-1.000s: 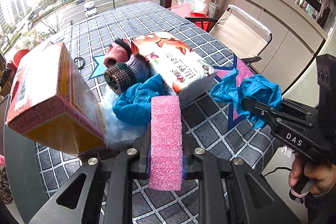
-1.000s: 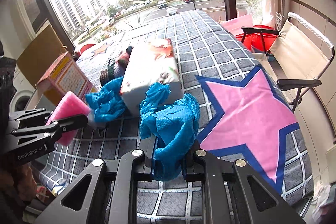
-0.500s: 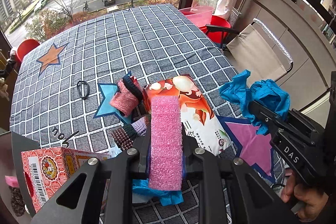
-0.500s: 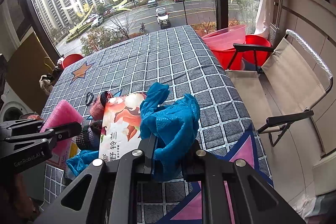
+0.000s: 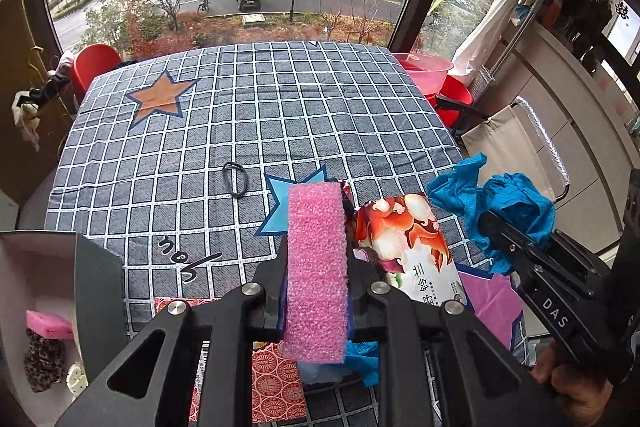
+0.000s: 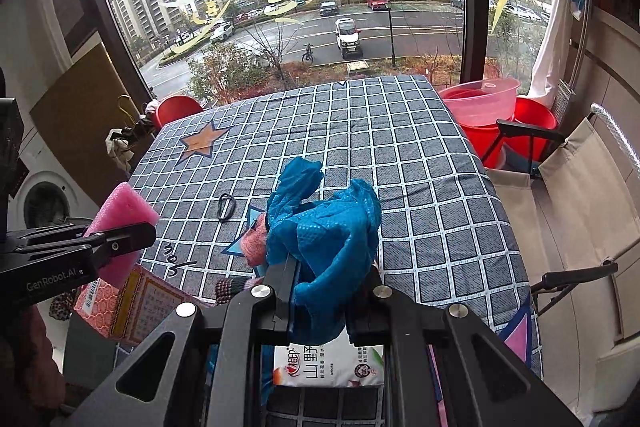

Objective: Organize soft objects
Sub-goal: 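Carry the foam piece with left tool while right tool carries the glove to the white box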

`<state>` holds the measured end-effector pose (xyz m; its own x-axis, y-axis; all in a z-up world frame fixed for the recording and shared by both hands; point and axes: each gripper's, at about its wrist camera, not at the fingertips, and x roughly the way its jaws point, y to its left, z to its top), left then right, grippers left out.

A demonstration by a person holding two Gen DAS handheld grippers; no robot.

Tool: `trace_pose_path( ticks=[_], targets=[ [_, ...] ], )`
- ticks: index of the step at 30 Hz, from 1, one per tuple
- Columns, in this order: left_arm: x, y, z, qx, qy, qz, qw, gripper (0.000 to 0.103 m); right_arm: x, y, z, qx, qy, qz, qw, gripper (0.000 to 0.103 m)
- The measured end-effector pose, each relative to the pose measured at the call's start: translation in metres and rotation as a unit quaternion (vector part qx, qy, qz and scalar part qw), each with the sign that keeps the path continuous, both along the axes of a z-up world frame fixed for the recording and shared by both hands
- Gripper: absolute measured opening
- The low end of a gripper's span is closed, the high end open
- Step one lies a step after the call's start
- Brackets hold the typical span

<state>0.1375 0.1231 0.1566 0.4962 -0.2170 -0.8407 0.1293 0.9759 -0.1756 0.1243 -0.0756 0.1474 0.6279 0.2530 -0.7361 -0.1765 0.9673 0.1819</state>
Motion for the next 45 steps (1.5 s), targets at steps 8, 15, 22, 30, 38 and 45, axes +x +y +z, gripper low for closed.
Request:
trace_pose_path(
  ticks=[8, 15, 22, 30, 38, 45],
  targets=[
    [-0.015, 0.044, 0.002, -0.006, -0.001, 0.042, 0.9991, 0.022, -0.01, 0.046, 0.013, -0.006, -0.013, 0.044, 0.999, 0.018],
    [-0.024, 0.081, 0.005, -0.008, -0.006, 0.084, 0.9964, 0.022, -0.015, 0.09, 0.02, -0.01, -0.021, 0.085, 0.996, 0.018],
    [-0.027, 0.117, 0.0, 0.0, 0.004, 0.119, 0.9929, 0.022, -0.006, 0.137, 0.022, -0.025, -0.009, 0.136, 0.99, 0.018],
    [-0.049, 0.137, -0.011, 0.003, 0.01, 0.133, 0.9911, 0.022, -0.028, 0.173, 0.022, -0.041, -0.019, 0.191, 0.981, 0.018],
    [-0.09, 0.141, -0.023, 0.008, 0.006, 0.132, 0.9912, 0.022, -0.066, 0.187, 0.017, -0.034, -0.032, 0.224, 0.973, 0.018],
    [-0.121, 0.141, -0.022, 0.01, -0.006, 0.129, 0.9915, 0.021, -0.093, 0.199, 0.014, -0.024, -0.035, 0.245, 0.969, 0.018]
  ],
)
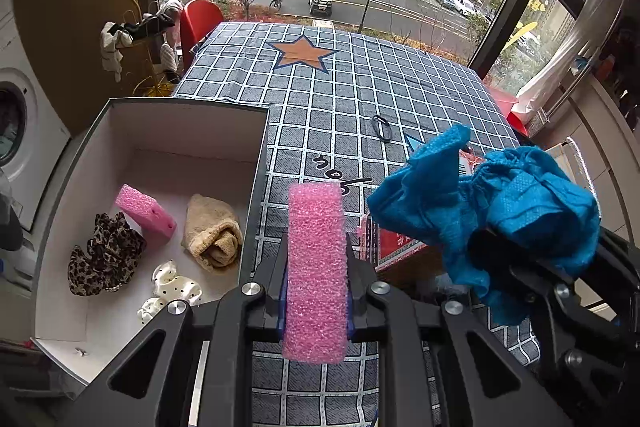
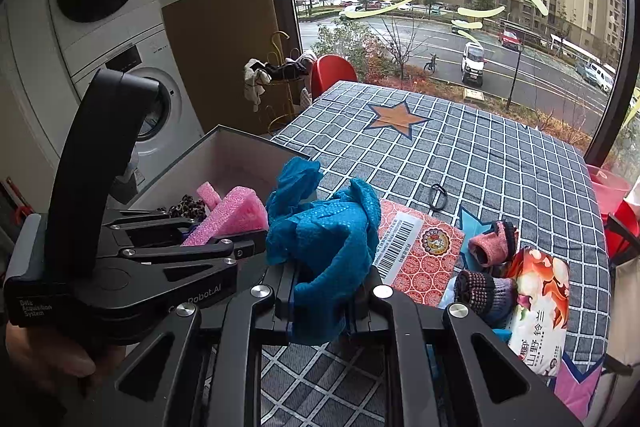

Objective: Organize soft objects
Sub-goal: 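Carry the foam piece with left tool while right tool carries the glove to the white box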

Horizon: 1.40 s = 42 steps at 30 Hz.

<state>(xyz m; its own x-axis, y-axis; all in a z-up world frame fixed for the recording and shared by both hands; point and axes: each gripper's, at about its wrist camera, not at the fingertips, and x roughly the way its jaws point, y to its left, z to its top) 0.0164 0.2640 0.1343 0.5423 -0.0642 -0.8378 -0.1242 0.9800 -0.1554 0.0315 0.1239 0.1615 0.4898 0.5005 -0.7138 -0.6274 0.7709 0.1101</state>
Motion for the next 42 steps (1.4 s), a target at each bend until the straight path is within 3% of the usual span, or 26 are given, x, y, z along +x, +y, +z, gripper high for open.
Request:
trace_pose_path(
  ticks=[16, 23, 26, 29, 42],
  targets=[
    [-0.055, 0.031, -0.007, 0.023, -0.018, 0.041, 0.9987, 0.021, -0.038, 0.039, -0.034, 0.025, 0.035, 0.041, 0.998, 0.018],
    [-0.073, 0.072, -0.017, 0.021, -0.022, 0.095, 0.995, 0.022, -0.048, 0.06, -0.035, 0.024, 0.033, 0.061, 0.997, 0.018],
    [-0.077, 0.1, -0.027, -0.006, -0.013, 0.13, 0.9914, 0.022, -0.048, 0.075, -0.038, 0.022, 0.031, 0.075, 0.996, 0.018],
    [-0.079, 0.119, -0.034, -0.007, -0.006, 0.155, 0.9879, 0.022, -0.046, 0.091, -0.044, 0.023, 0.032, 0.084, 0.996, 0.018],
    [-0.079, 0.132, -0.059, 0.007, 0.017, 0.161, 0.9868, 0.022, -0.052, 0.122, -0.059, 0.014, 0.044, 0.109, 0.993, 0.018]
  ],
)
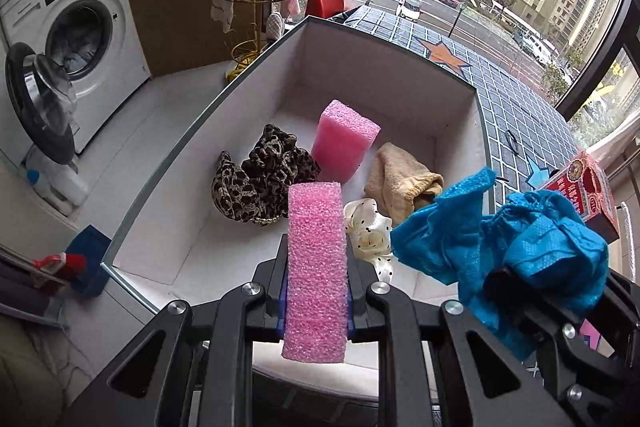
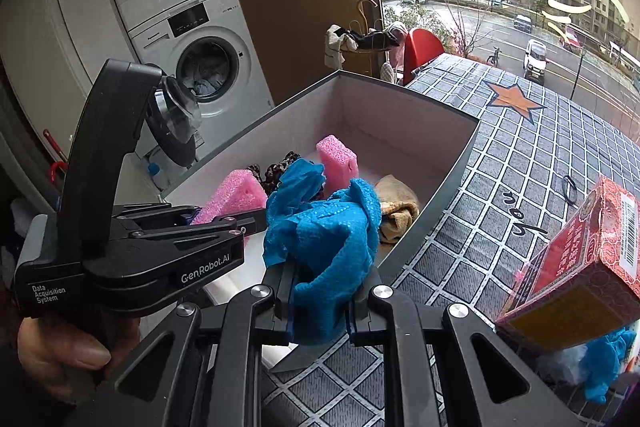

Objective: Organize soft objects
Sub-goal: 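Carry the foam piece with left tool while right tool carries the glove to the white box, then lower the foam piece with left tool while right tool lowers the glove into the box, then release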

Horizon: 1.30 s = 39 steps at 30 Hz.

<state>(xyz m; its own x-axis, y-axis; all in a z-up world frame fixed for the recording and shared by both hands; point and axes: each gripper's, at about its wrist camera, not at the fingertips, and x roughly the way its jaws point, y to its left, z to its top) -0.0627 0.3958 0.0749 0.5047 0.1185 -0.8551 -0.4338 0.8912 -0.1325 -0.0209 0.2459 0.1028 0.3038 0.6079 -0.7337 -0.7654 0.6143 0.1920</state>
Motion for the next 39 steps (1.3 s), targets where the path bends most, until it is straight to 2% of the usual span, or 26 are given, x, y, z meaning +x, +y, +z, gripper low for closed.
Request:
trace_pose_path(
  ticks=[4, 12, 17, 39],
  targets=[
    [-0.001, 0.004, -0.008, -0.002, 0.008, 0.003, 1.0, 0.021, 0.0, 0.006, -0.006, -0.005, 0.007, 0.002, 1.0, 0.018],
    [0.0, 0.003, -0.011, 0.004, 0.006, -0.003, 1.0, 0.021, -0.007, 0.017, -0.012, -0.01, -0.002, 0.009, 1.0, 0.018],
    [-0.001, 0.0, -0.01, 0.01, 0.002, -0.005, 0.9999, 0.021, -0.006, 0.016, -0.019, -0.012, 0.008, 0.003, 1.0, 0.018],
    [-0.003, 0.002, 0.0, 0.017, -0.01, -0.014, 0.9997, 0.021, -0.004, 0.018, -0.012, -0.011, 0.001, -0.003, 1.0, 0.018]
  ],
)
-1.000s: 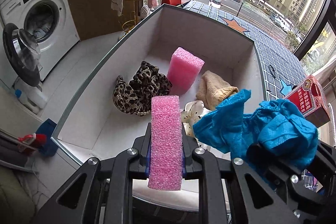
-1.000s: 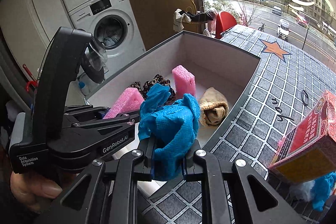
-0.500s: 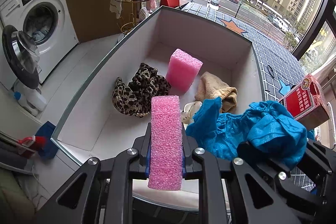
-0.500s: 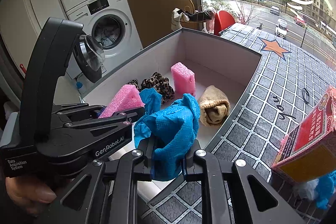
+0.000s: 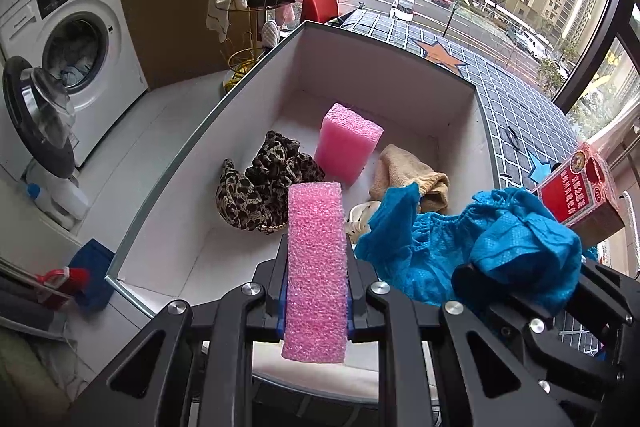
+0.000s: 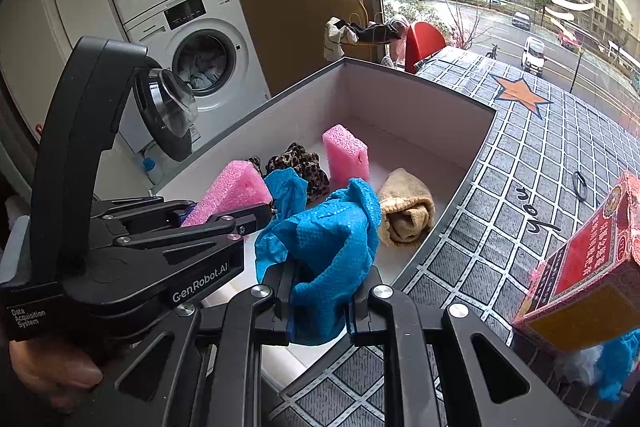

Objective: Organize soft objects
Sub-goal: 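Lower the foam piece with left tool while right tool lowers the glove into the box, then release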

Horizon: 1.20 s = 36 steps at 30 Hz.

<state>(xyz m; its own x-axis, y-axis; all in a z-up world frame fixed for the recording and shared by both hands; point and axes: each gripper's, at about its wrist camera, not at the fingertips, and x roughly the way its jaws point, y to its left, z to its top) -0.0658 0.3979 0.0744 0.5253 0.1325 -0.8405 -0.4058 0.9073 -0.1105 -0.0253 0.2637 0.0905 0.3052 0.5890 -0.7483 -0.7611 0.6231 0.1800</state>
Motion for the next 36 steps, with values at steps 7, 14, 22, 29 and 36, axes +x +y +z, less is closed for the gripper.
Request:
trace_pose_path(
  ticks=[7, 14, 22, 29, 36],
  targets=[
    [0.003, 0.001, 0.002, 0.007, 0.002, -0.002, 1.0, 0.021, 0.003, -0.001, 0.003, 0.002, -0.001, -0.004, 1.0, 0.018],
    [0.007, 0.001, 0.004, 0.012, 0.004, -0.006, 0.9999, 0.021, 0.004, 0.002, 0.004, -0.001, -0.002, 0.0, 1.0, 0.018],
    [0.014, 0.002, 0.006, 0.022, 0.009, -0.011, 0.9997, 0.021, 0.013, 0.003, 0.008, -0.003, -0.004, -0.001, 1.0, 0.018],
    [0.024, 0.003, 0.004, 0.029, 0.018, -0.021, 0.9992, 0.022, 0.03, 0.005, 0.01, -0.006, -0.001, -0.01, 1.0, 0.018],
    [0.034, 0.009, -0.001, 0.023, 0.028, -0.023, 0.9991, 0.022, 0.044, 0.013, 0.012, -0.011, 0.0, -0.01, 1.0, 0.018]
  ],
)
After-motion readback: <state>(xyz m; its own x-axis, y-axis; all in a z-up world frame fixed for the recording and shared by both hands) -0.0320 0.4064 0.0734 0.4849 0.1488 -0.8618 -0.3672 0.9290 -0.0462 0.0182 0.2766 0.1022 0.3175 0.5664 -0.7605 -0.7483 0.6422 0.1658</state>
